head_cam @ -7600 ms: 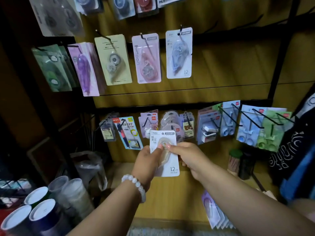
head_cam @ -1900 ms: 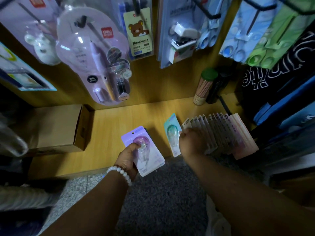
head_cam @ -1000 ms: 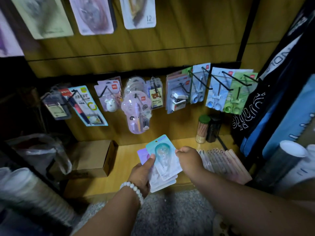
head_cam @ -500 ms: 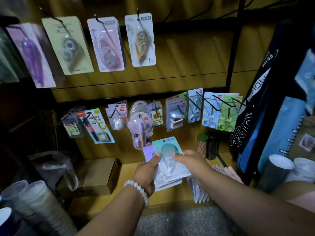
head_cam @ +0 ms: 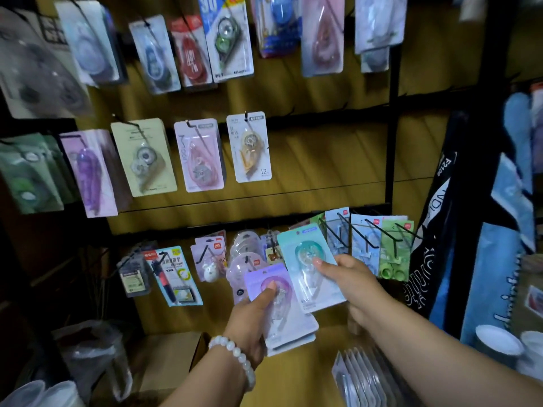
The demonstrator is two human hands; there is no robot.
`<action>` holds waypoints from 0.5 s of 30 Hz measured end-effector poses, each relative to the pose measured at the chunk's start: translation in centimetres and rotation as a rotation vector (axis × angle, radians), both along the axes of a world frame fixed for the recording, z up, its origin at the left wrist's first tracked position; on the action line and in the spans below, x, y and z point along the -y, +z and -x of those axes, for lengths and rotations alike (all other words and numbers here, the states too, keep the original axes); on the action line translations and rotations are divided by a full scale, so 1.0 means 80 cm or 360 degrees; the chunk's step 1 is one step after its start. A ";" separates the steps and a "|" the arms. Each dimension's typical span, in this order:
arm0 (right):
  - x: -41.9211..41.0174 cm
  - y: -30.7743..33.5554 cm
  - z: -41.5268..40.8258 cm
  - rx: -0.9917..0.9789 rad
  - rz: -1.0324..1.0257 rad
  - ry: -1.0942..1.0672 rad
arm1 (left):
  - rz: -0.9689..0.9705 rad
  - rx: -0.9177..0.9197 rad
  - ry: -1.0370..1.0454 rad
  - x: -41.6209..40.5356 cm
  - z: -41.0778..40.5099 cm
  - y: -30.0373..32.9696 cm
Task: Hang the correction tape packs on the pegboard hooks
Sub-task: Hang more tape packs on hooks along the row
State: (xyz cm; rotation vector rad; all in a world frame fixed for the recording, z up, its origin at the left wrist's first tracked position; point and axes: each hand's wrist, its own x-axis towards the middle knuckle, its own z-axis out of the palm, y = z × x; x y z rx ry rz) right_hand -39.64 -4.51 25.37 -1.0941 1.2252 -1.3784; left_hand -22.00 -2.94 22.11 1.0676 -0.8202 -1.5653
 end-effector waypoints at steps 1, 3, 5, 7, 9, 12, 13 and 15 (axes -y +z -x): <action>0.006 0.016 0.000 0.0010 0.0064 -0.0001 | 0.0004 0.0022 0.0003 0.002 -0.001 0.006; 0.018 0.051 -0.002 0.0055 0.0214 -0.0012 | 0.0008 0.0047 -0.0003 0.005 -0.003 0.020; 0.028 0.091 -0.005 0.0106 0.0361 -0.0025 | 0.0027 0.0033 -0.0020 0.007 -0.004 0.033; 0.037 0.128 -0.009 0.0102 0.0504 -0.0051 | 0.0052 0.0001 -0.0032 0.009 -0.004 0.044; 0.046 0.160 -0.012 0.0097 0.0624 -0.0086 | 0.0073 -0.0026 -0.0025 0.011 -0.003 0.054; 0.057 0.195 -0.016 0.0144 0.0698 -0.0134 | 0.0056 -0.0021 -0.0039 0.012 -0.003 0.063; 0.060 0.202 -0.017 0.0153 0.0699 -0.0137 | 0.0046 -0.0012 -0.0041 0.012 -0.003 0.064; 0.067 0.210 -0.019 0.0144 0.0683 -0.0139 | 0.0038 -0.0004 -0.0036 0.013 -0.004 0.064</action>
